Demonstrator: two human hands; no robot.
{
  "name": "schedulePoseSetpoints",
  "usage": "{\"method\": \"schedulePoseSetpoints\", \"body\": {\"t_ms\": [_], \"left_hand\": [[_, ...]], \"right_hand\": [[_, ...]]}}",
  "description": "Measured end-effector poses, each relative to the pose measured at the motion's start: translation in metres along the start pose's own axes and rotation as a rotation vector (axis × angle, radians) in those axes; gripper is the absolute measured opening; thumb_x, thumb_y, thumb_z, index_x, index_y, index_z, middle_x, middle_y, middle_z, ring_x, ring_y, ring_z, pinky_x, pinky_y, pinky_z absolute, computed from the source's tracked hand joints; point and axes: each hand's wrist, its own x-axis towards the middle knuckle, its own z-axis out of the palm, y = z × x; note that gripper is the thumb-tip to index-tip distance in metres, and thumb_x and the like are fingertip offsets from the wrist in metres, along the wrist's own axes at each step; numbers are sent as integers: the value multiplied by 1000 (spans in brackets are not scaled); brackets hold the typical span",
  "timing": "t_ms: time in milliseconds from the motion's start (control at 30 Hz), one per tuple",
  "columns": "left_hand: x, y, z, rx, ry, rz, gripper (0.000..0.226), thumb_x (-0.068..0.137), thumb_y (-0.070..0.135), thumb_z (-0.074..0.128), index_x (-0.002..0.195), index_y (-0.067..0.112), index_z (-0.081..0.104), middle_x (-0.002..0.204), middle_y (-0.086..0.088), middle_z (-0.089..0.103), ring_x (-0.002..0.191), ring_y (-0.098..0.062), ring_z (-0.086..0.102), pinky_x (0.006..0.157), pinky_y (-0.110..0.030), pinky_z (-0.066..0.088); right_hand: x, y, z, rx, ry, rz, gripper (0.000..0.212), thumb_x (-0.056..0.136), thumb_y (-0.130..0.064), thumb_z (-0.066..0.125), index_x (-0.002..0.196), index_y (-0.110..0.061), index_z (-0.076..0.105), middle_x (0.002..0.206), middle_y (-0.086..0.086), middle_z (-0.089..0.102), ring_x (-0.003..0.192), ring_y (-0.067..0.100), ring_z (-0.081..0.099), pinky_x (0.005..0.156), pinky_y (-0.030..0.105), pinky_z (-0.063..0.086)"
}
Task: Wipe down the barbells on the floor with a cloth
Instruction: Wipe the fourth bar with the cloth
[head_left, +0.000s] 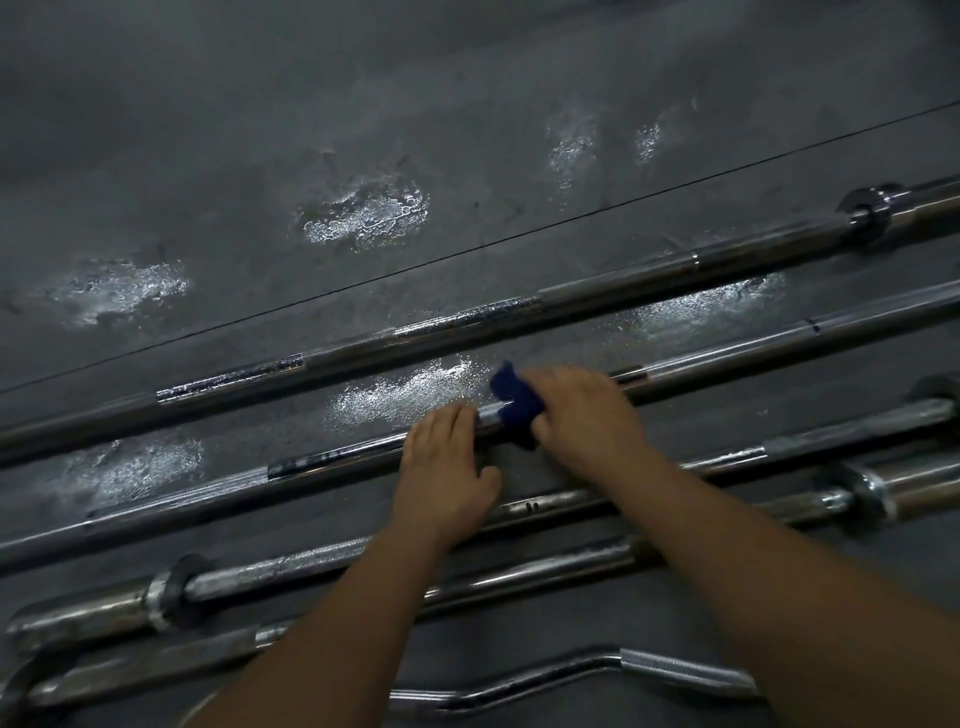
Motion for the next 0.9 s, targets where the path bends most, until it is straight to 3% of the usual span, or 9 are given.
{"method": "schedulePoseSetpoints", "body": {"t_ms": [100, 133, 267, 300, 433, 633, 767, 833, 900], "left_hand": [[1, -4, -3, -4, -33, 7, 81, 74, 42, 40, 151, 16, 34, 156, -5, 33, 144, -25, 26, 122, -40, 13], [0, -3, -2, -6, -23, 2, 81, 74, 42, 40, 151, 16, 34, 156, -5, 33, 144, -25, 26, 122, -40, 12], [-2, 4, 4, -21, 46, -11, 83, 70, 46, 33, 144, 10, 42, 150, -10, 41, 139, -29, 32, 122, -41, 14], [0, 3, 3, -18, 40, -12, 83, 70, 47, 32, 143, 11, 43, 150, -10, 42, 138, -29, 34, 121, -40, 16], [5, -3, -8, 25, -34, 6, 82, 71, 42, 42, 149, 18, 36, 149, -4, 39, 136, -26, 34, 117, -38, 22], [-7, 6, -6, 46, -3, -25, 64, 67, 43, 44, 129, 27, 51, 130, 2, 48, 118, -23, 41, 104, -39, 34], [-14, 3, 4, 21, 74, 11, 46, 69, 38, 45, 110, 23, 57, 110, 0, 53, 99, -23, 46, 90, -40, 44], [-16, 1, 8, -2, 93, 34, 47, 71, 34, 49, 114, 19, 61, 108, -3, 55, 97, -26, 48, 85, -39, 47], [-12, 2, 7, 7, 85, 38, 47, 75, 33, 50, 117, 19, 64, 107, -5, 56, 97, -28, 49, 83, -38, 46]], "right_hand": [[2, 46, -16, 57, 180, 488, 30, 71, -23, 55, 99, -19, 67, 96, 10, 66, 91, 34, 60, 80, 39, 44], [-3, 43, -14, 32, 218, 529, 28, 71, -18, 57, 96, -18, 67, 95, 10, 66, 91, 34, 60, 80, 40, 44], [-8, -26, 7, 74, 69, 2, 40, 60, -20, 57, 99, -23, 67, 96, 0, 68, 90, 26, 64, 81, 37, 45], [-4, -26, 5, 63, 27, -33, 43, 62, -24, 56, 104, -27, 65, 100, -3, 69, 93, 23, 64, 85, 36, 42], [3, 11, -9, 94, 63, 285, 36, 73, -32, 57, 108, -29, 62, 104, -2, 68, 96, 26, 62, 89, 37, 36], [-19, 8, -19, 119, -6, 251, 30, 74, -26, 59, 105, -29, 60, 101, -5, 65, 95, 23, 57, 83, 34, 30], [-28, 17, -23, 186, -103, 254, 14, 75, -22, 59, 88, -28, 57, 83, -7, 56, 84, 22, 51, 72, 30, 29], [-27, 25, -23, 236, -147, 299, 7, 76, -22, 58, 82, -25, 57, 76, -5, 55, 78, 23, 51, 68, 30, 31], [-26, 36, -18, 207, -55, 421, 9, 77, -21, 55, 85, -22, 59, 78, 1, 58, 78, 27, 52, 70, 33, 33]]}}
